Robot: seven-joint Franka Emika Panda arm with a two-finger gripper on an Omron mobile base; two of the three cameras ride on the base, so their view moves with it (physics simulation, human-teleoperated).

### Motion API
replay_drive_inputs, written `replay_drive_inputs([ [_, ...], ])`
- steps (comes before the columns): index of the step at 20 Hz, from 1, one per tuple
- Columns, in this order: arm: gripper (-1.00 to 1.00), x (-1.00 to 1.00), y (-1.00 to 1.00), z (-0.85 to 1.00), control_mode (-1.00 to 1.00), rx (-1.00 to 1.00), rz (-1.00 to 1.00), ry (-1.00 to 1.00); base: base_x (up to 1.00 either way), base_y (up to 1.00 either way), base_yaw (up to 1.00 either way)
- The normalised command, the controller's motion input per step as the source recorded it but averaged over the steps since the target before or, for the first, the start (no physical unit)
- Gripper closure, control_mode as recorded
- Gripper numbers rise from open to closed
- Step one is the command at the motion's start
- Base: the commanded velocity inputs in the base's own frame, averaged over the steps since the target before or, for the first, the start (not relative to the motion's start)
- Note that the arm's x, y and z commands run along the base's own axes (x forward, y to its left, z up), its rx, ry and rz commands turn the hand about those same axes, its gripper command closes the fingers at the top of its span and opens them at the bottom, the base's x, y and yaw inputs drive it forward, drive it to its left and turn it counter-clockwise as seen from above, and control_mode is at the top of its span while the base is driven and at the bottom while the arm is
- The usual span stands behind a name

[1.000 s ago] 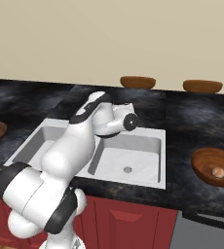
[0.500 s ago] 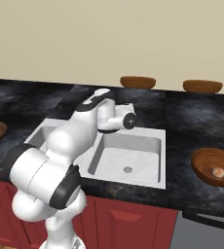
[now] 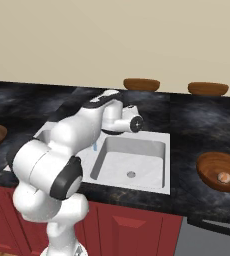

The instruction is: Pick the broccolis from the sink and place them in one bowl. Place the tangerine in the other bowl. Then turn off the sink faucet.

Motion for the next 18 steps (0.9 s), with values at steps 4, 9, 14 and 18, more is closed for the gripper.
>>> replay_drive_inputs([
  [4,-1.00,0.24,0.00,-0.01,-1.00,0.00,0.03,-0.01,0.00,0.00,0.00],
  [9,-1.00,0.17,0.00,-0.10,-1.00,0.00,0.01,-0.02,0.00,0.00,0.00],
  [14,-1.00,0.19,0.00,-0.29,-1.00,0.00,0.01,-0.08,0.00,0.00,0.00],
  [18,-1.00,0.31,0.00,-0.21,-1.00,0.00,0.00,-0.09,0.00,0.00,0.00],
])
